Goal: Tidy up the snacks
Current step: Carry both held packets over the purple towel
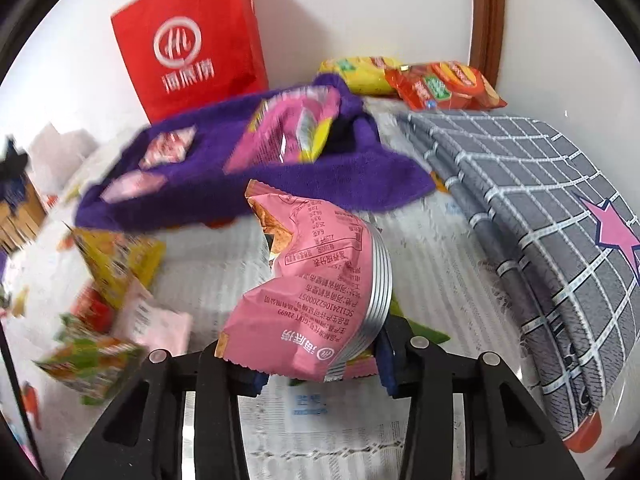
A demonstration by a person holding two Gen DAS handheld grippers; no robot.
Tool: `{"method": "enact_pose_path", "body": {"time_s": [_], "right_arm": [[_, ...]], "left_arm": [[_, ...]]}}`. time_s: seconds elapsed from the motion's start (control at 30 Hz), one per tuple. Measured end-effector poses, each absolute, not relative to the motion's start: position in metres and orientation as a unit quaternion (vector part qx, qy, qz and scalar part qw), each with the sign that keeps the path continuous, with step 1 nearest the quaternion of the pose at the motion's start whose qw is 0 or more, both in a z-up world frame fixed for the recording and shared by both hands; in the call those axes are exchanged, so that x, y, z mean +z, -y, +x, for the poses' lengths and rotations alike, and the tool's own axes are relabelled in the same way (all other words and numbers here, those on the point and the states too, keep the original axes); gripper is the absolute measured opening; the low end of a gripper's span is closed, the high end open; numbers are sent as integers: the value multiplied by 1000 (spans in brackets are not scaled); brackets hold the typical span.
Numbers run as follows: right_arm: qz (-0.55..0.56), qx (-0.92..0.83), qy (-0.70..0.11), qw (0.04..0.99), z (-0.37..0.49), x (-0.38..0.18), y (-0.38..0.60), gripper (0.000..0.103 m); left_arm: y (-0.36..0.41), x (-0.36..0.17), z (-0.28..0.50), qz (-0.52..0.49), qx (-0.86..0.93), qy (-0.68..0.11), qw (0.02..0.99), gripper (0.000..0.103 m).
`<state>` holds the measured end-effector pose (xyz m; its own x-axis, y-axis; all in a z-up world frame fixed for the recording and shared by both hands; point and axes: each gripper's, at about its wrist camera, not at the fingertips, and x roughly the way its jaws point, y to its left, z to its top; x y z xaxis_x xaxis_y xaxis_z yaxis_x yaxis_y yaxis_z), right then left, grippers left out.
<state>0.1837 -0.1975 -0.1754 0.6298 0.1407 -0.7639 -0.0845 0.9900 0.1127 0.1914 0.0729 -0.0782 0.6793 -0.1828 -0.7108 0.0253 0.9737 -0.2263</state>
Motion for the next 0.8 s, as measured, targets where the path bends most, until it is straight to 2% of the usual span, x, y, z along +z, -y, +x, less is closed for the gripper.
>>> {"method": "enact_pose_path", "body": {"time_s": [0.23,0.4,0.8], "right_arm": [[16,88,-375,923,191,-102,179,42],[2,101,-361,927,220,-74,159,42],[-25,136,-367,920,298,-81,108,42]], "left_arm": [[-87,-74,203,-110,-48,-396,910,52],[-100,-74,217,-123,-41,-401,907,52],[-100,-84,268,-99,-17,-422,901,52]]}}
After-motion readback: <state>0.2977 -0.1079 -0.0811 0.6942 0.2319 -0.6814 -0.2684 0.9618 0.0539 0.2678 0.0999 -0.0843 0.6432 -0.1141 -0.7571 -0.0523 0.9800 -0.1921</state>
